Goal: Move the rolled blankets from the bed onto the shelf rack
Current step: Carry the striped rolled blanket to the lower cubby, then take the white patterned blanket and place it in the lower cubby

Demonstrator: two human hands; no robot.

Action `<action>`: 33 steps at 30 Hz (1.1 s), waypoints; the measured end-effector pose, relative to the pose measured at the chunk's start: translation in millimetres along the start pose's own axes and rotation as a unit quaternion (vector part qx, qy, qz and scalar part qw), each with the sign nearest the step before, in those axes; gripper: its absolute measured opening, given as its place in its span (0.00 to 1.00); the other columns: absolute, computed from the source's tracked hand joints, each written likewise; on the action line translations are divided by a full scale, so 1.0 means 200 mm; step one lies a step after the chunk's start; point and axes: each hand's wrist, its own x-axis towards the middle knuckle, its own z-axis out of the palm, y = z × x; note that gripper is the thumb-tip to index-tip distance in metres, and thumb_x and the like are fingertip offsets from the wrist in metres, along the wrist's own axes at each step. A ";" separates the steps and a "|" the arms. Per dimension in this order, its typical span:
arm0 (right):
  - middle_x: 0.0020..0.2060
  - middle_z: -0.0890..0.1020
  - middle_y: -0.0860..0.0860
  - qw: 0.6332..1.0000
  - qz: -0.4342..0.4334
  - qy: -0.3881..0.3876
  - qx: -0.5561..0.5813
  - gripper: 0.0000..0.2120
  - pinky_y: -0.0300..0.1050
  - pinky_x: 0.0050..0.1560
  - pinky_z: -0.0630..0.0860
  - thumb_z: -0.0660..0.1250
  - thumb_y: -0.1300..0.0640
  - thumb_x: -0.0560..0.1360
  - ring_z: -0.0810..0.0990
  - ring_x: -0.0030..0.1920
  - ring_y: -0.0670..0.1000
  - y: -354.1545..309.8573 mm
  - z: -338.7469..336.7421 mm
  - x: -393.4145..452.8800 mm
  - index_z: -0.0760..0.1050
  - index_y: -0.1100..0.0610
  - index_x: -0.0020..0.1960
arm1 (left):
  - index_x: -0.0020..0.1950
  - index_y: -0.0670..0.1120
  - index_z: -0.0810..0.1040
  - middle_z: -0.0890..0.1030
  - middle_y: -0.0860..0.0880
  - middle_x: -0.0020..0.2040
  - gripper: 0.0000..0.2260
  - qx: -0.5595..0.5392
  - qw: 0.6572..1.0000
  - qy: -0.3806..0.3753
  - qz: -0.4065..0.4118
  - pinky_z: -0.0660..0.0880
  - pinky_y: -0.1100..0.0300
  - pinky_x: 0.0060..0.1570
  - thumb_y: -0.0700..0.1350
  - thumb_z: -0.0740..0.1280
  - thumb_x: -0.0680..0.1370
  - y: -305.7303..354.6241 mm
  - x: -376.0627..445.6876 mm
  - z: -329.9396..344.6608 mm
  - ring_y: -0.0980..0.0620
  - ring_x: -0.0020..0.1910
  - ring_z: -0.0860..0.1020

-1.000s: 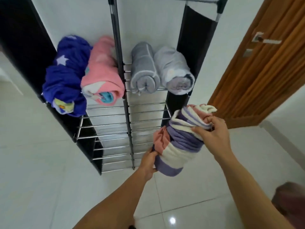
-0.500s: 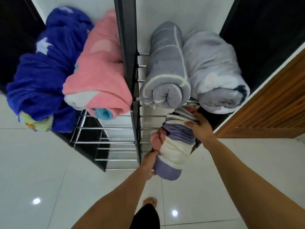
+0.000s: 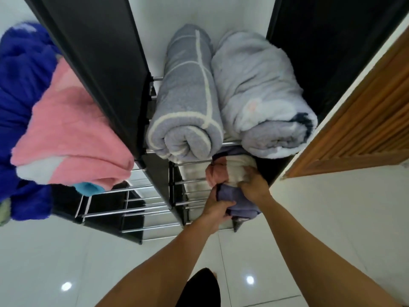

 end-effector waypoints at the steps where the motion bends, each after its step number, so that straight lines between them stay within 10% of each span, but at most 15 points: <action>1: 0.73 0.65 0.60 1.000 0.016 0.015 0.011 0.28 0.38 0.66 0.58 0.62 0.59 0.77 0.65 0.72 0.58 0.03 0.01 -0.02 0.58 0.62 0.74 | 0.72 0.49 0.67 0.77 0.37 0.66 0.29 -0.002 1.000 0.003 0.005 0.80 0.51 0.40 0.28 0.65 0.74 -0.01 0.01 0.00 0.35 0.59 0.78; 6: 0.69 0.70 0.63 0.990 0.115 -0.004 0.082 0.30 0.48 0.64 0.67 0.62 0.49 0.77 0.70 0.68 0.63 0.09 0.06 -0.07 0.57 0.62 0.73 | 0.68 0.48 0.70 0.80 0.39 0.60 0.26 0.012 0.999 0.030 0.023 0.82 0.52 0.33 0.28 0.65 0.74 0.00 0.00 0.01 0.38 0.51 0.80; 18: 0.66 0.72 0.64 0.998 0.033 0.026 0.043 0.27 0.48 0.64 0.68 0.62 0.65 0.74 0.71 0.66 0.63 0.02 0.03 -0.10 0.62 0.63 0.72 | 0.70 0.52 0.67 0.79 0.44 0.58 0.30 0.056 0.995 -0.050 0.066 0.82 0.61 0.38 0.24 0.59 0.76 0.03 0.02 0.05 0.46 0.50 0.80; 23: 0.60 0.77 0.62 0.995 0.057 0.024 0.084 0.19 0.36 0.54 0.67 0.63 0.66 0.74 0.75 0.62 0.61 0.07 -0.02 -0.29 0.70 0.66 0.65 | 0.68 0.51 0.67 0.77 0.37 0.64 0.23 0.198 0.977 0.073 0.020 0.72 0.57 0.46 0.33 0.66 0.76 0.00 0.01 -0.03 0.48 0.47 0.76; 28: 0.64 0.75 0.57 0.980 0.154 0.027 0.124 0.19 0.40 0.56 0.68 0.62 0.58 0.77 0.74 0.63 0.57 0.20 -0.12 -0.54 0.68 0.59 0.67 | 0.57 0.45 0.72 0.76 0.46 0.43 0.09 0.483 0.864 -0.025 -0.144 0.69 0.63 0.31 0.42 0.65 0.78 -0.09 -0.13 -0.05 0.52 0.32 0.74; 33: 0.64 0.75 0.54 0.947 0.267 0.032 0.178 0.18 0.40 0.53 0.68 0.62 0.54 0.78 0.75 0.62 0.54 0.49 -0.13 -1.02 0.69 0.55 0.67 | 0.38 0.49 0.70 0.74 0.49 0.36 0.05 0.597 0.780 -0.148 -0.115 0.64 0.66 0.25 0.43 0.65 0.72 -0.27 -0.23 0.17 0.53 0.28 0.72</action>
